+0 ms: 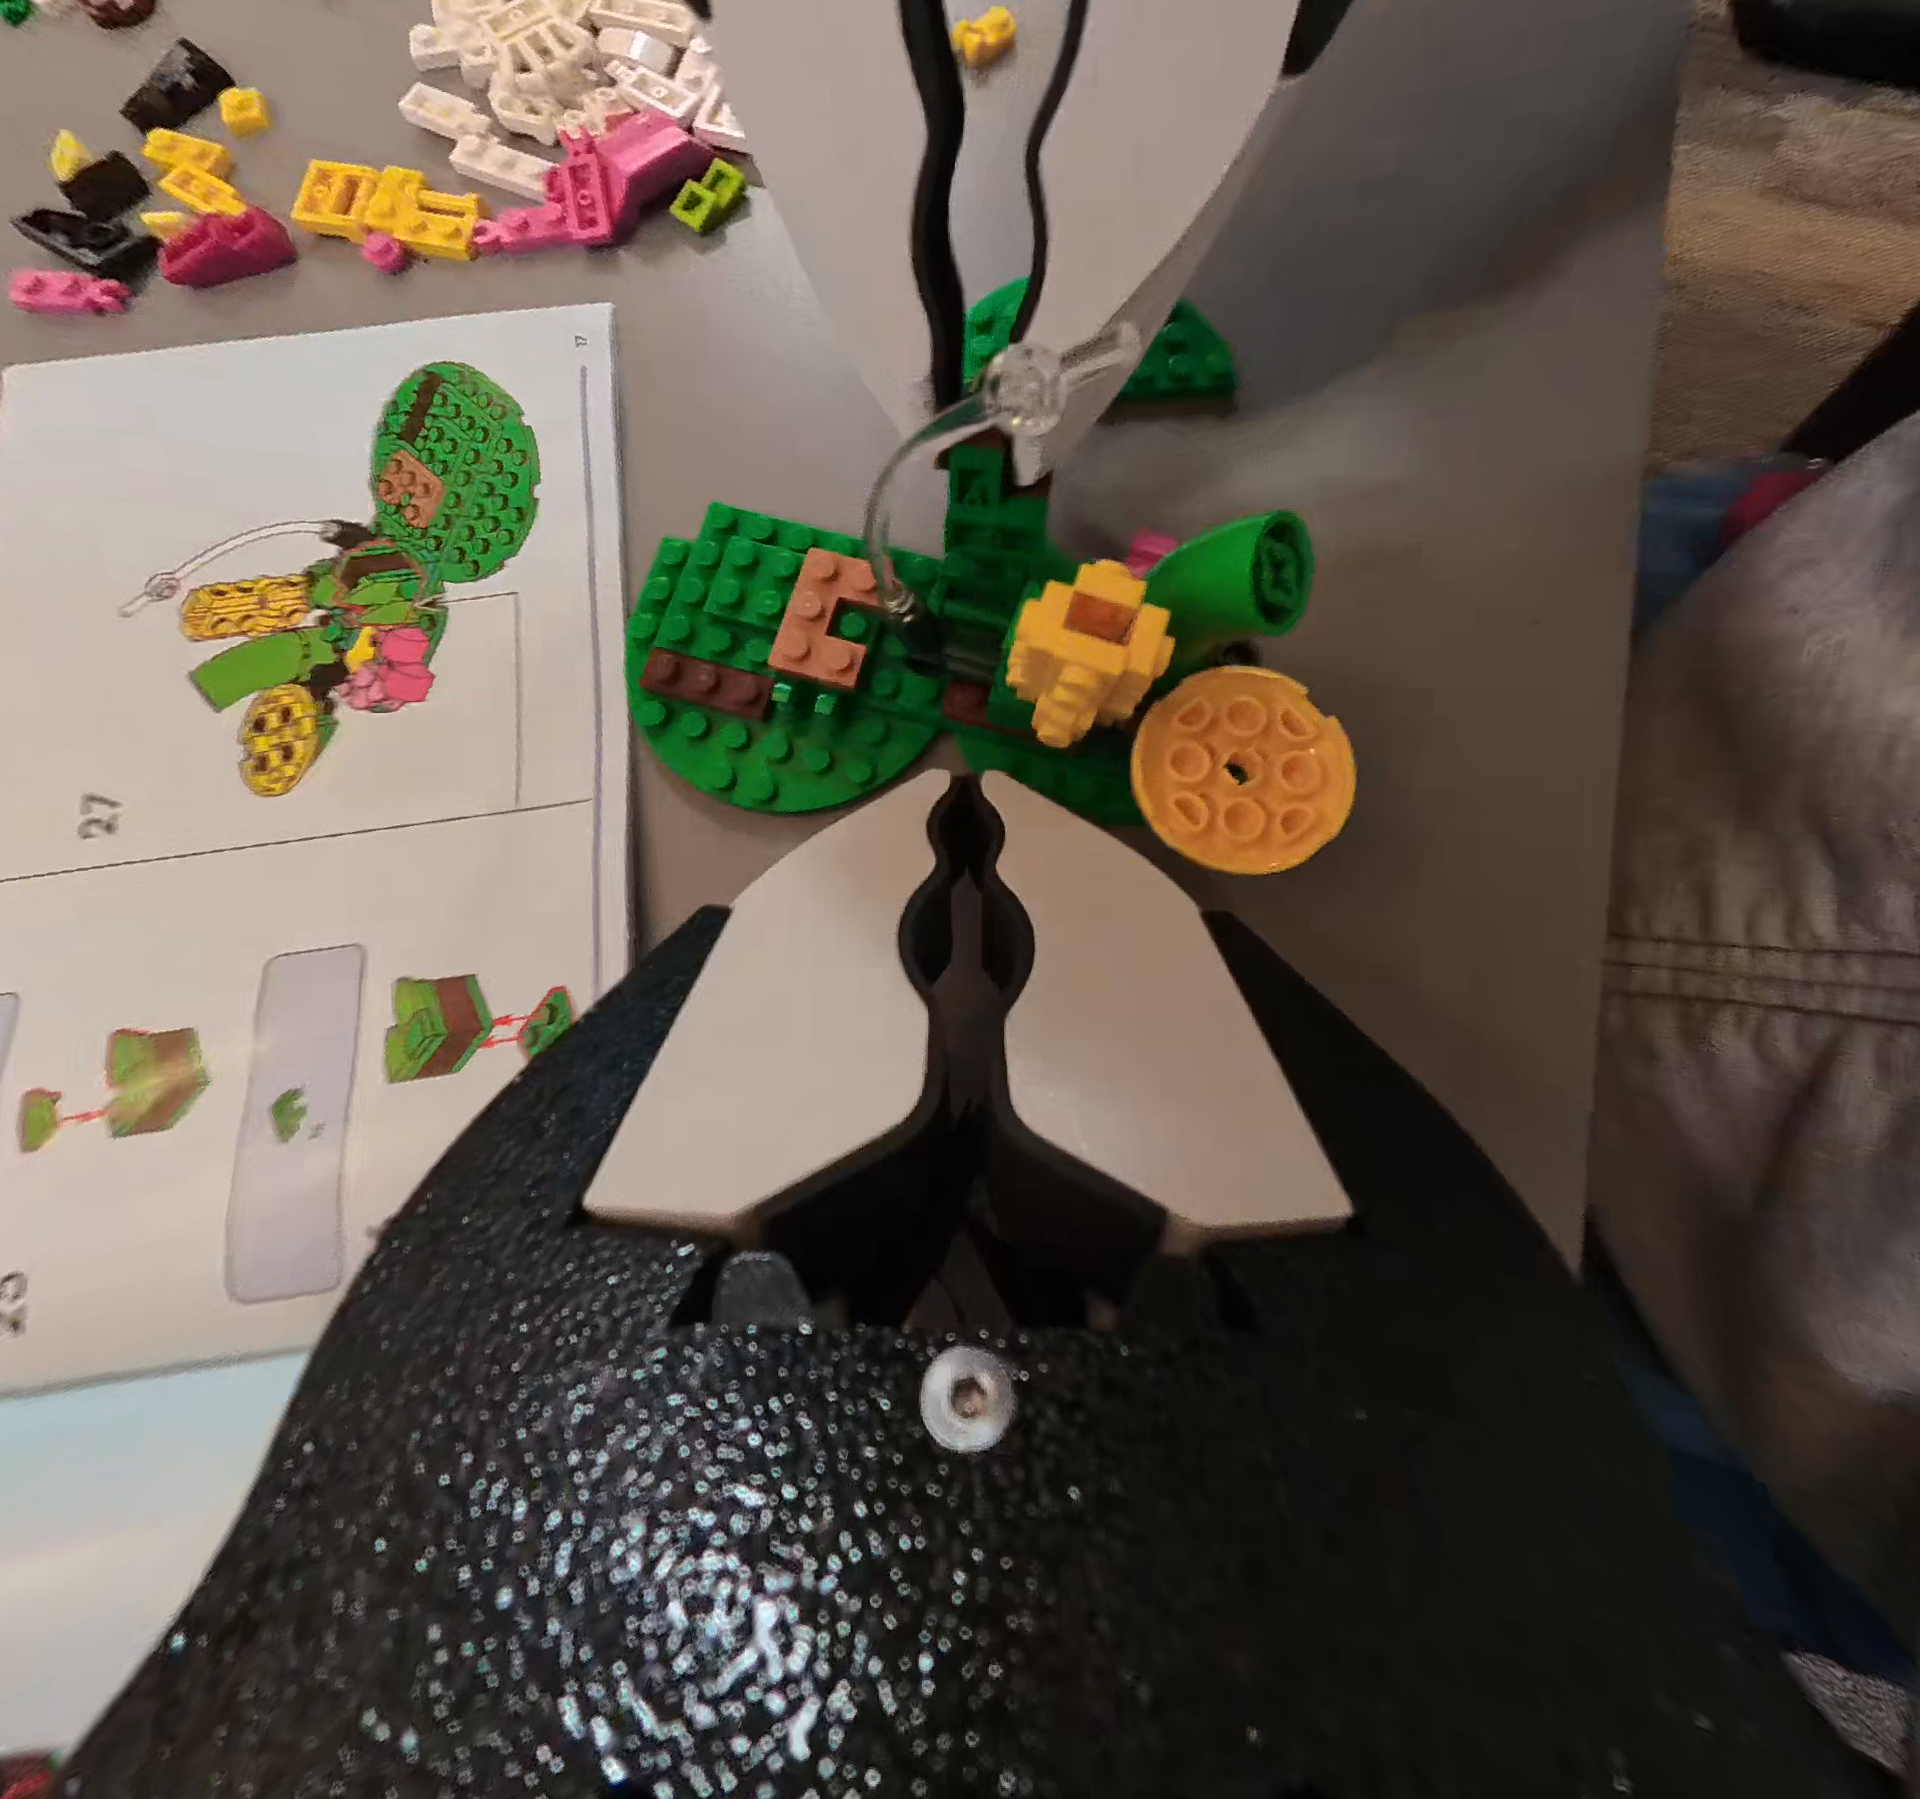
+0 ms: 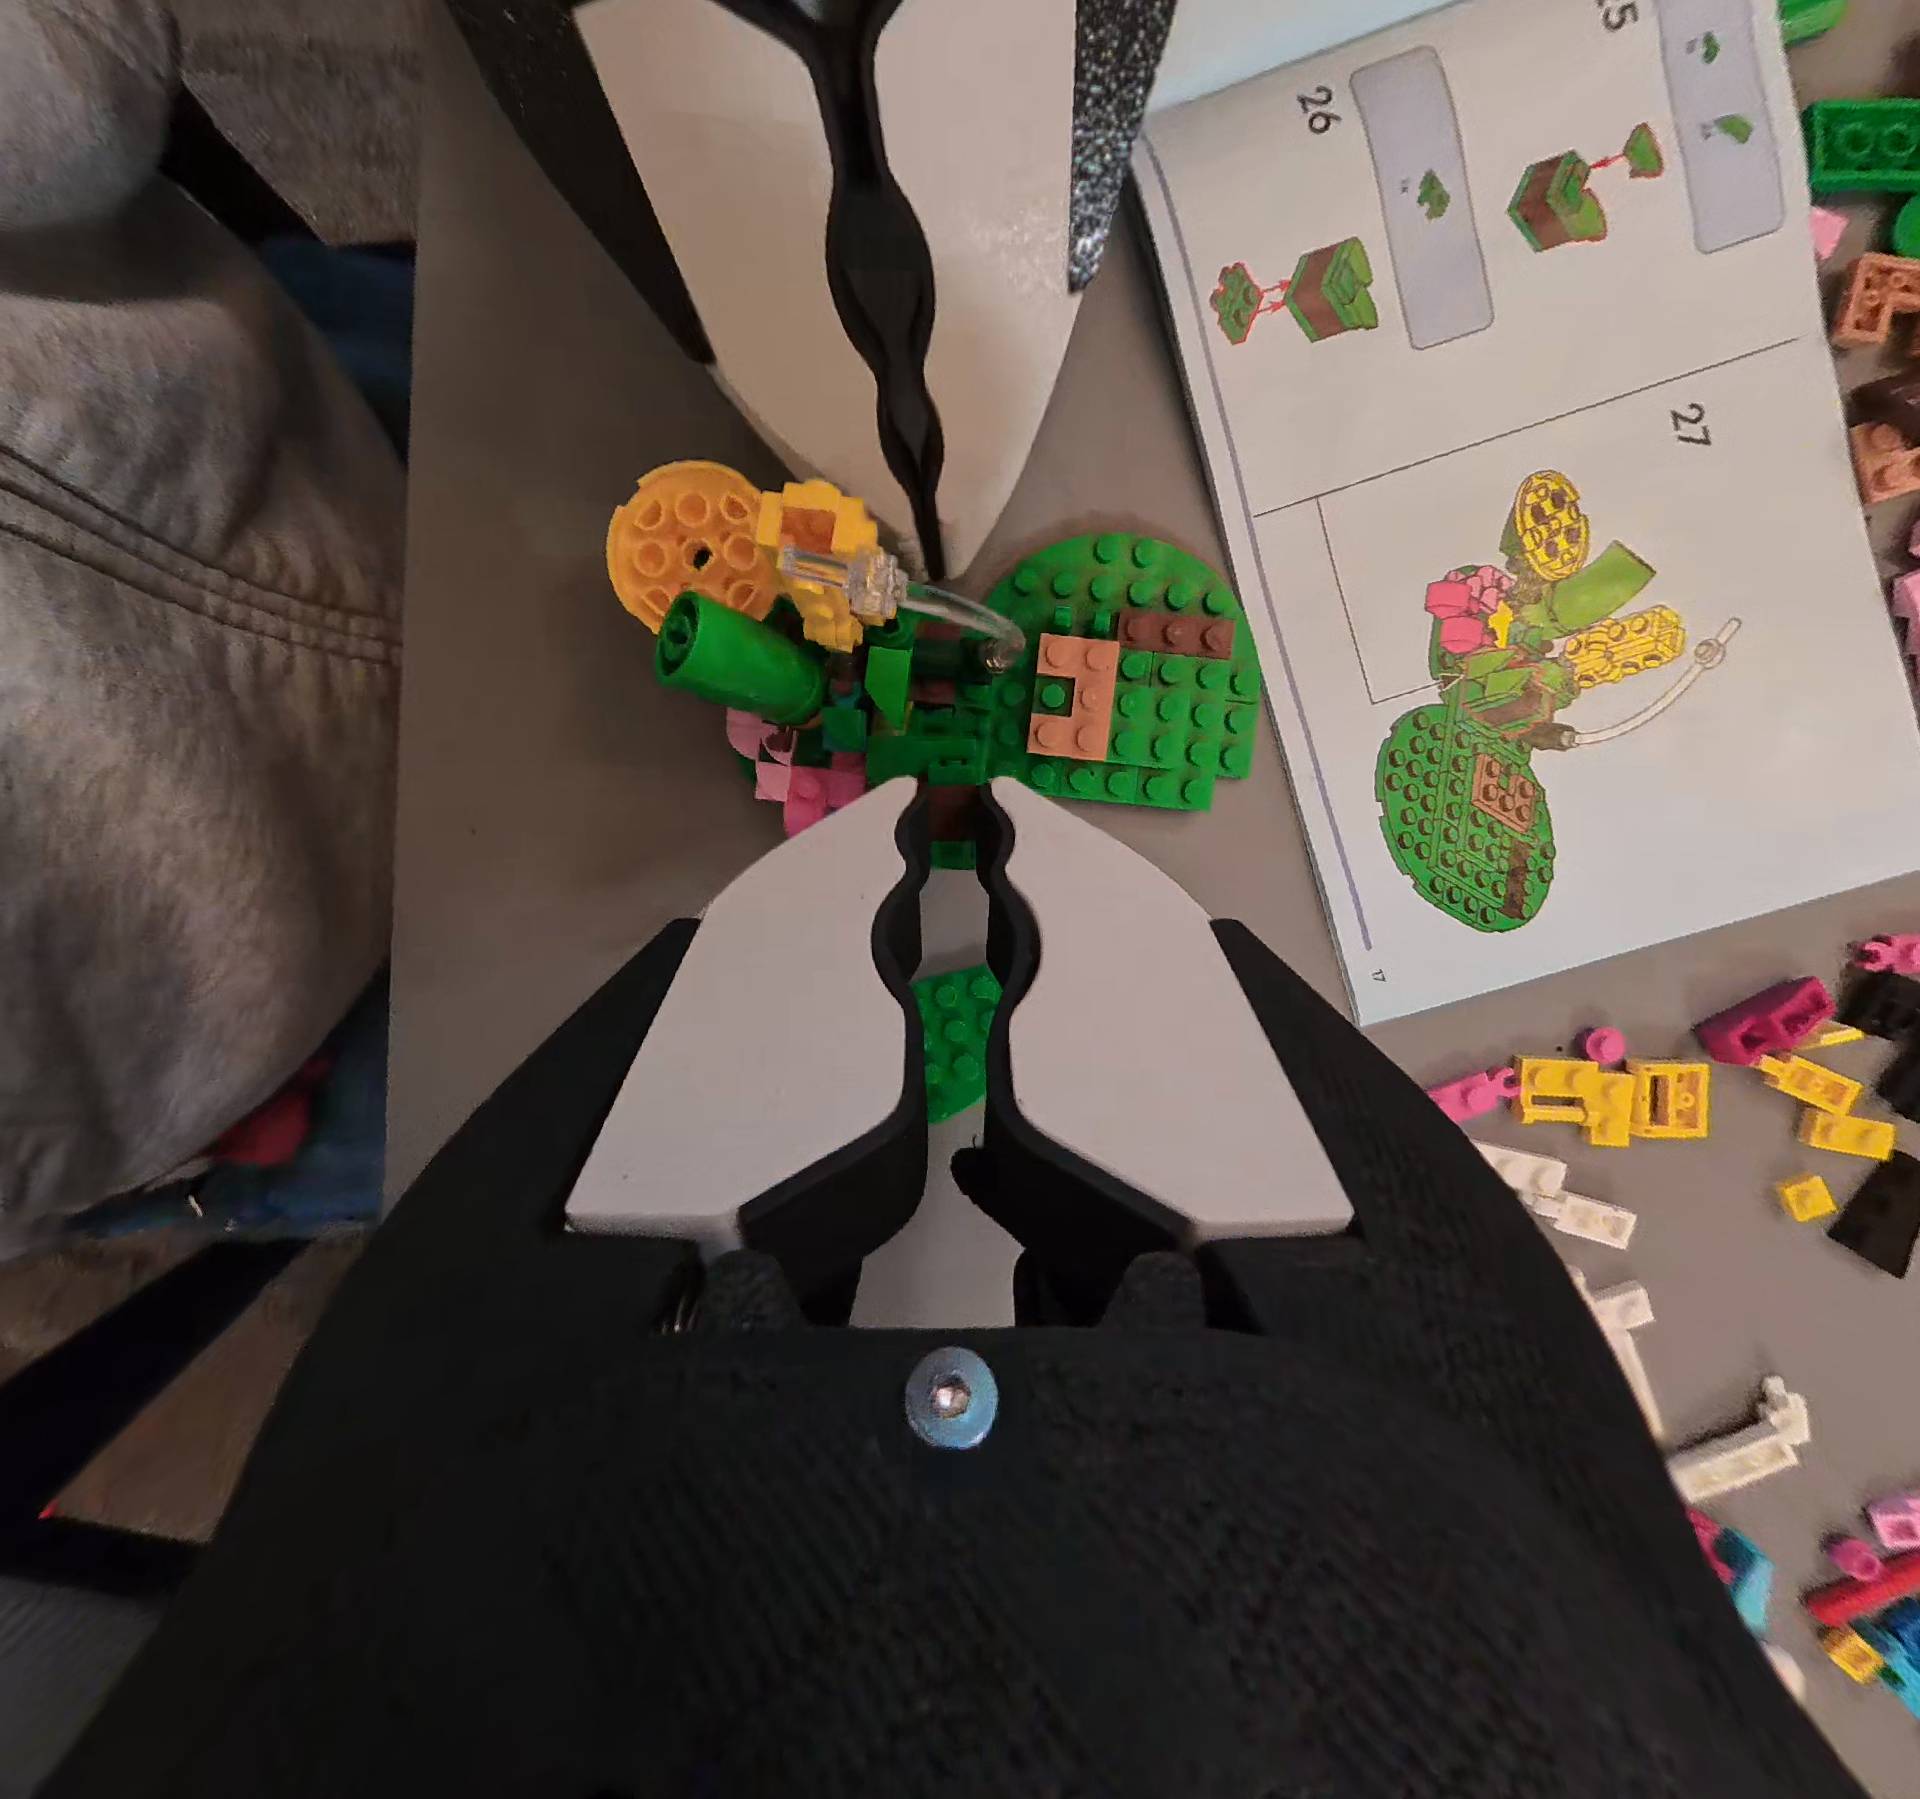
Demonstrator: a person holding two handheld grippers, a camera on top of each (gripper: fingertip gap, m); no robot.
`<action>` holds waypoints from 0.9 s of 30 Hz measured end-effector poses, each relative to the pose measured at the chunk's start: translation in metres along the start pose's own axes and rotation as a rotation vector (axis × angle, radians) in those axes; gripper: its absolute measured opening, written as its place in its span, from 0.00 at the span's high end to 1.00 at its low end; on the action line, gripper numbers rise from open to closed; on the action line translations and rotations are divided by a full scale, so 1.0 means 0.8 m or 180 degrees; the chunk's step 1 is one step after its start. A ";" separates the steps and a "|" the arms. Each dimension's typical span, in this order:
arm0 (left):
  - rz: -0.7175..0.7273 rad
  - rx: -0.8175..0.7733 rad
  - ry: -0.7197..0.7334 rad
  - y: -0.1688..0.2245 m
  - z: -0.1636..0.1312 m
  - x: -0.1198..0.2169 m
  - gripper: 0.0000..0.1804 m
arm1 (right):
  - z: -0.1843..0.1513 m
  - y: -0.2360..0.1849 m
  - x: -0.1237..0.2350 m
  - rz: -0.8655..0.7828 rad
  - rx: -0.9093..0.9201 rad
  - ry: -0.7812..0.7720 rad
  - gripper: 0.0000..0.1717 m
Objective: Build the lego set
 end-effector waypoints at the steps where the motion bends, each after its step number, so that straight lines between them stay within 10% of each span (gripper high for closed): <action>1: -0.0051 0.0018 -0.0001 0.002 0.001 -0.001 1.00 | 0.000 0.000 -0.001 -0.0028 0.0026 -0.0065 0.97; 27: -0.0131 -0.0012 0.0079 0.003 0.016 -0.019 1.00 | 0.005 0.003 -0.003 0.0059 0.0205 -0.0518 0.97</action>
Point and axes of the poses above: each gripper's, where its closed fingertips meet, x back along the fingers, z out of its top, y = z × x across the jaws, the point moved 7 cm from there along x, back along the fingers, and after that the axes turned 2 degrees about -y, right-handed, at the moved point
